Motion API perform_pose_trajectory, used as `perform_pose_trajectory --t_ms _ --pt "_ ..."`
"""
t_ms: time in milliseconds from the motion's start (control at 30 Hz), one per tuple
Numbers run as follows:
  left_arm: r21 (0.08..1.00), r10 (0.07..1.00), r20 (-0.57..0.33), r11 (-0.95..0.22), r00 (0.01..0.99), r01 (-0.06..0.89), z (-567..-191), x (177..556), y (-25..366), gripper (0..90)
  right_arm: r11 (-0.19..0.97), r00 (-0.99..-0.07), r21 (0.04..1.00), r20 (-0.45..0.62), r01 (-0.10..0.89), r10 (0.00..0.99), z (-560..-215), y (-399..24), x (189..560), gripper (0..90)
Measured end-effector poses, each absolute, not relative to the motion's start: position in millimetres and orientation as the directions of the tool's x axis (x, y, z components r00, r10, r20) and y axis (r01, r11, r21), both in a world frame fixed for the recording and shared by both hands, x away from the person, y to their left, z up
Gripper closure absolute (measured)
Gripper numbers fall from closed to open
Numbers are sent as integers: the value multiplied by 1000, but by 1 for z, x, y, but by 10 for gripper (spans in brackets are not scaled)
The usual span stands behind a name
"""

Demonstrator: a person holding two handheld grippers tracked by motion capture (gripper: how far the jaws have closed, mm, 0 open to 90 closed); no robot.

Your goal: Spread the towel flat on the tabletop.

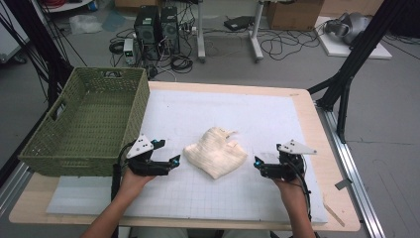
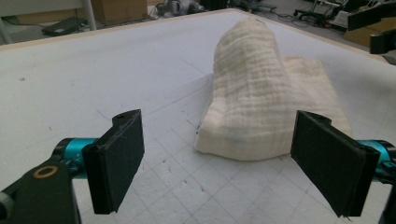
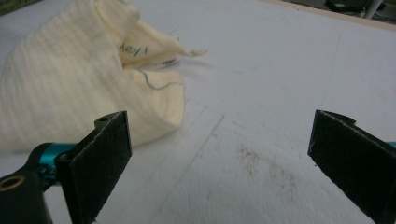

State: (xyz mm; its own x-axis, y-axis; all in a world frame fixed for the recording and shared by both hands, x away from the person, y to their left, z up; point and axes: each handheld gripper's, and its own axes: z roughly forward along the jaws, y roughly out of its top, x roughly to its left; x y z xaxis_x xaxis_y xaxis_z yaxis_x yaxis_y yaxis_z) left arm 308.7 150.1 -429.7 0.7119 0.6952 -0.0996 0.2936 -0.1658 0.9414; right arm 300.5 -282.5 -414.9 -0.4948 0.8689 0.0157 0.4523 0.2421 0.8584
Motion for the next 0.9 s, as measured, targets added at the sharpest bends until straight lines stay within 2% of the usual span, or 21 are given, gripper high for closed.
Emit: perform_pose_trajectory --t_ms 67,167,300,467,533,600,733,800,900 --pt "941 697 -101 -165 710 295 -430 309 151 179 240 -509 862 25 447 860 -414 -278 310 156" --pt "941 701 -102 -163 706 297 -430 310 153 179 270 -532 854 10 446 847 -412 -267 323 200" --pt "940 703 -104 -162 704 301 -430 310 153 179 301 -593 846 22 440 805 -413 -248 335 324" --pt "940 703 -106 -160 703 301 -430 310 154 180 339 -686 841 52 422 726 -416 -223 341 381" --pt "940 704 -105 -161 703 301 -430 310 154 180 374 -710 826 45 422 702 -419 -215 343 435" --pt "940 704 -101 -164 703 300 -430 310 154 180 392 -723 817 43 423 690 -422 -210 345 511" --pt "940 709 -105 -158 697 302 -429 310 156 182 429 -761 808 36 403 647 -424 -205 345 775" --pt "940 713 -106 -156 693 304 -429 310 157 181 454 -778 805 15 382 629 -422 -203 340 849" --pt "938 713 -100 -165 694 305 -430 310 156 182 479 -805 803 2 355 593 -420 -201 331 874"
